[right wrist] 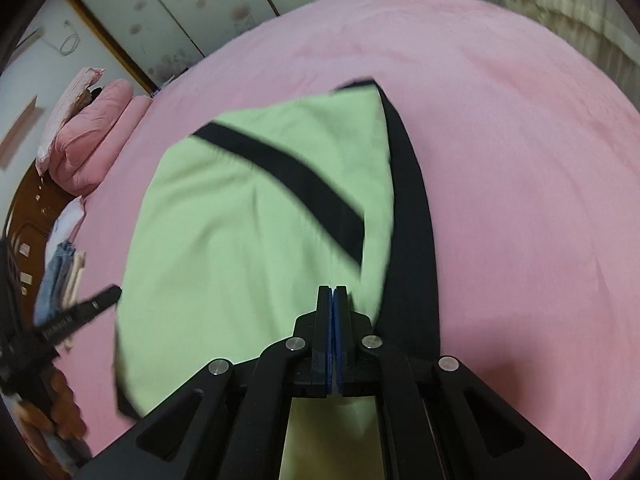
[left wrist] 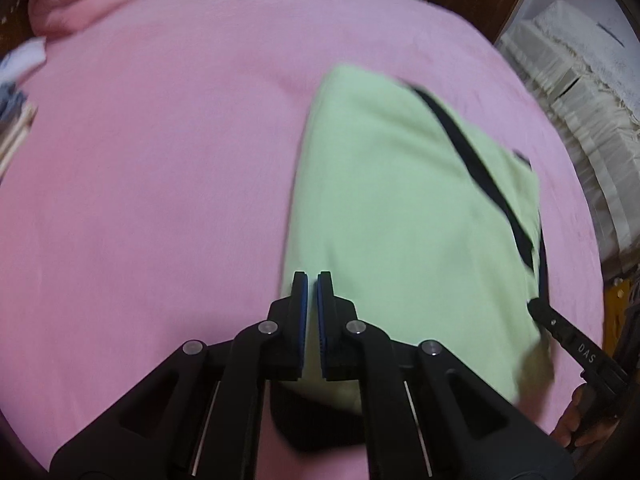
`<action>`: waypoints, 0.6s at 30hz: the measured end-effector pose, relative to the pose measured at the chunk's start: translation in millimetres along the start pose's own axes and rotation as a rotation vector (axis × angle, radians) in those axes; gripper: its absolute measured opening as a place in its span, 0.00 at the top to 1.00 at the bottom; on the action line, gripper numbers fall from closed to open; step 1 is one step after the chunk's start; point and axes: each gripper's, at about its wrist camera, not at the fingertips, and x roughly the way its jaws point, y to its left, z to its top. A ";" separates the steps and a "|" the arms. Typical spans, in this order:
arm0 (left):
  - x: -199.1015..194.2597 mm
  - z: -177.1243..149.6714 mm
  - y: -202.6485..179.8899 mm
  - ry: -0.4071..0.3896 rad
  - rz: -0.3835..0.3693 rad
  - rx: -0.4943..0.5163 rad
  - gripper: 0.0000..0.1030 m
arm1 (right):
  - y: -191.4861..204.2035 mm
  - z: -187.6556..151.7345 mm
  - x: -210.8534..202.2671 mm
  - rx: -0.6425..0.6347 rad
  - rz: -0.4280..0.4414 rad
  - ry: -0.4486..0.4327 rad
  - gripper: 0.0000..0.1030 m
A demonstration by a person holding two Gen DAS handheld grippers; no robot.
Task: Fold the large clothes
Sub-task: 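Press and square the green bundle flat with both grippers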
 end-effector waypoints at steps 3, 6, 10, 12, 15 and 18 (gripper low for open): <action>-14.7 -21.9 -10.0 0.077 0.021 -0.008 0.96 | 11.3 -26.0 -24.5 0.031 -0.011 0.043 0.92; -31.7 -37.6 -23.5 0.152 0.026 0.014 0.93 | 31.5 -48.3 -34.7 0.046 -0.028 0.110 0.74; -61.6 -59.9 -40.0 0.217 0.031 0.046 0.71 | 61.9 -72.4 -51.5 0.068 -0.017 0.192 0.58; -75.5 -64.2 -50.1 0.222 0.024 0.080 0.51 | 71.9 -77.3 -60.7 0.072 -0.012 0.222 0.39; -106.3 -70.5 -57.9 0.196 0.044 0.122 0.40 | 100.5 -69.9 -77.0 0.052 -0.029 0.227 0.22; -126.5 -72.7 -61.7 0.183 0.058 0.171 0.33 | 111.5 -62.0 -96.6 0.028 -0.039 0.220 0.19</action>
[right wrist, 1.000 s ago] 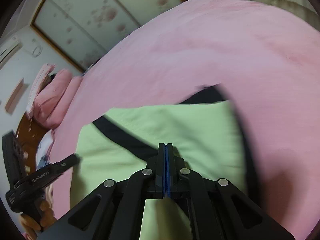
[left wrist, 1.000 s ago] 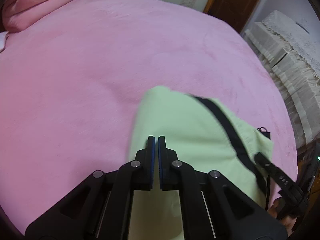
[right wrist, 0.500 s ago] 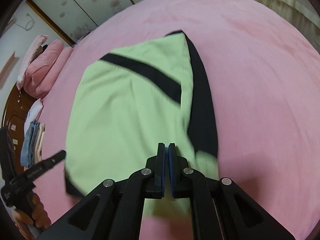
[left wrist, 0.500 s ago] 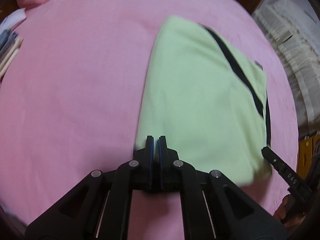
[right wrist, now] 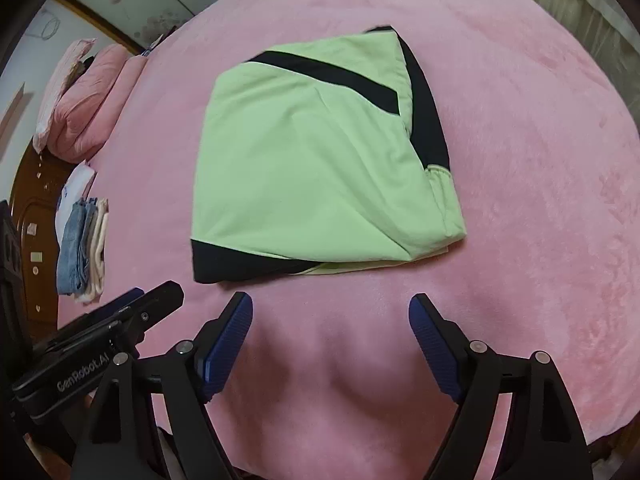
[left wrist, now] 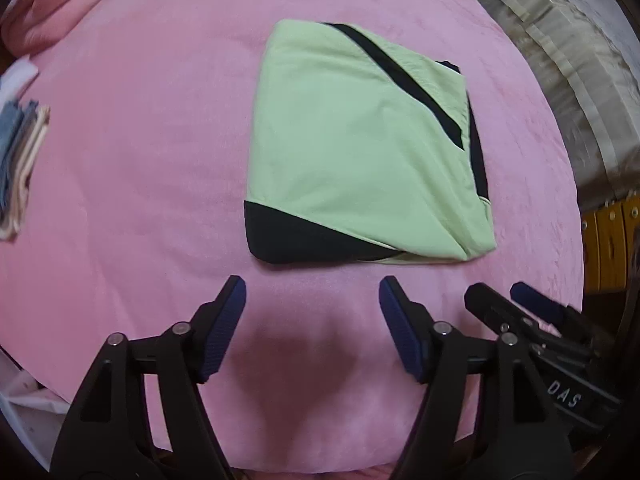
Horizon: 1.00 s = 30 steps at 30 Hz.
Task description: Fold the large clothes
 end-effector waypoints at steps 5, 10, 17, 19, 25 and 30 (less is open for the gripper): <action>-0.8 5.6 -3.5 0.015 0.007 0.016 0.31 | 9.9 5.1 -1.0 -0.021 -0.027 0.011 0.18; 7.1 6.2 -4.3 0.036 0.002 0.019 0.31 | 13.2 -1.6 -7.7 -0.032 -0.028 0.014 0.18; 31.9 9.2 3.4 0.054 -0.001 -0.001 0.31 | 9.8 6.6 22.9 -0.021 0.005 0.041 0.17; 39.0 15.6 12.5 0.041 -0.021 -0.025 0.31 | 2.3 12.7 34.3 -0.014 0.017 0.048 0.17; 72.4 47.8 61.7 0.005 -0.224 -0.194 0.31 | -38.4 49.2 55.3 -0.064 -0.024 -0.027 0.17; 116.4 79.2 94.9 0.000 -0.358 -0.316 0.31 | -76.6 92.7 96.2 0.014 0.067 -0.030 0.16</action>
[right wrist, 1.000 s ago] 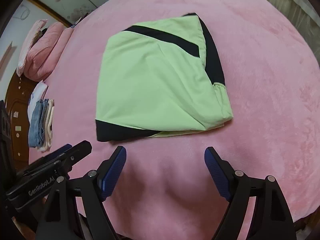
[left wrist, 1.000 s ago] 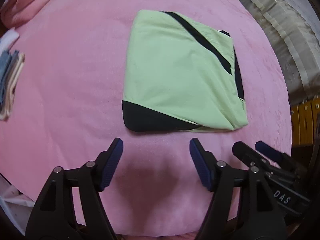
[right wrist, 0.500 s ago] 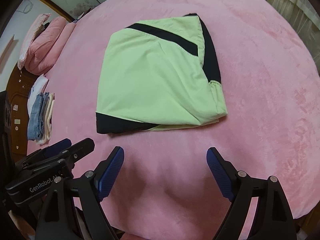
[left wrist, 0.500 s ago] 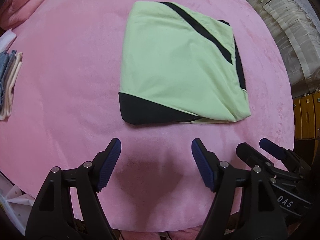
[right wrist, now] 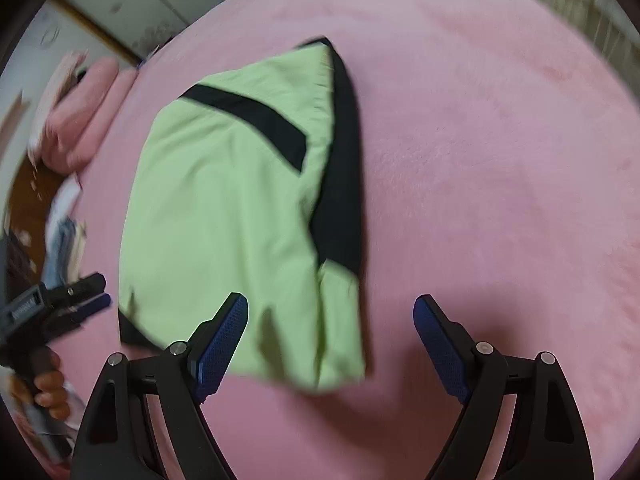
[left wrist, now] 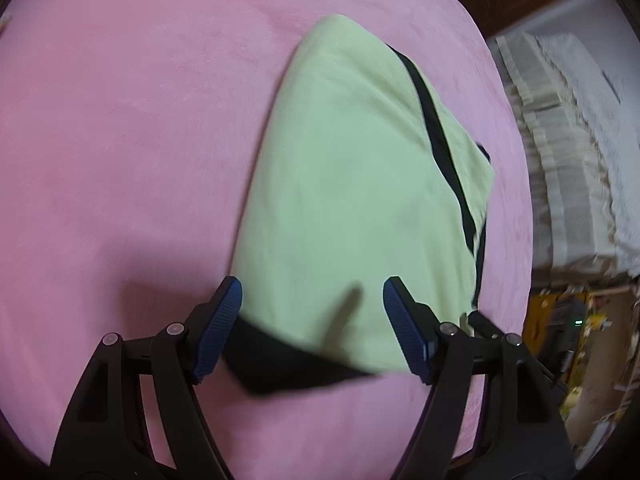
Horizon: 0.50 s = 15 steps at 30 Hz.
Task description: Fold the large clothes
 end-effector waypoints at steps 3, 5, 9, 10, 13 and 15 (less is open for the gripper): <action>16.7 17.0 10.9 -0.002 -0.026 -0.020 0.31 | -13.9 20.2 30.1 0.062 0.134 0.053 0.16; 24.5 24.2 15.5 -0.006 -0.046 -0.024 0.31 | -18.2 31.5 38.2 0.089 0.213 0.035 0.17; 46.7 35.2 26.2 0.005 -0.073 -0.071 0.31 | -21.8 52.7 52.4 0.148 0.395 0.017 0.18; 50.8 38.0 27.8 -0.001 -0.083 -0.087 0.31 | -22.2 58.4 58.0 0.179 0.428 0.037 0.19; 53.9 42.0 19.8 -0.009 -0.046 -0.069 0.42 | -19.9 75.2 70.0 0.217 0.445 0.059 0.45; 50.2 39.2 13.1 -0.031 -0.023 -0.060 0.51 | -15.1 82.0 74.0 0.181 0.354 0.074 0.62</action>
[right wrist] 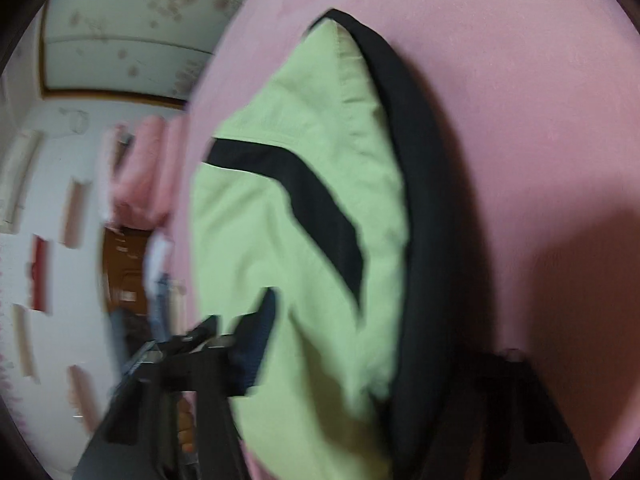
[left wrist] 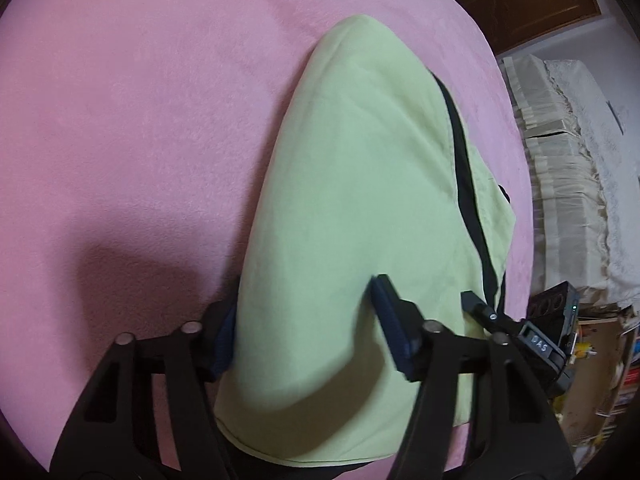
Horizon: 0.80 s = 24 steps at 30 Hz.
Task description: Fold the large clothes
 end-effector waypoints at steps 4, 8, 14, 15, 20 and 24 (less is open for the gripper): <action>-17.6 -10.2 -20.2 -0.066 0.056 0.089 0.67 | 11.8 -2.1 -10.5 -0.069 -0.009 -0.018 0.85; -36.6 -30.3 -44.3 -0.132 0.133 0.191 0.73 | 22.4 -13.6 -29.1 -0.074 0.022 -0.047 0.89; -84.0 -81.2 -50.1 -0.178 0.179 0.232 0.76 | 39.3 -58.7 -59.8 -0.101 -0.024 -0.055 0.90; -91.5 -91.7 -47.0 -0.167 0.178 0.234 0.76 | 39.0 -67.8 -65.3 -0.088 -0.019 -0.051 0.90; -119.3 -138.8 -30.5 -0.049 0.163 0.215 0.78 | 48.1 -131.4 -92.8 -0.074 -0.068 0.009 0.90; -151.9 -167.4 -16.2 -0.003 0.148 0.230 0.78 | 69.7 -177.4 -104.4 -0.112 -0.119 0.071 0.91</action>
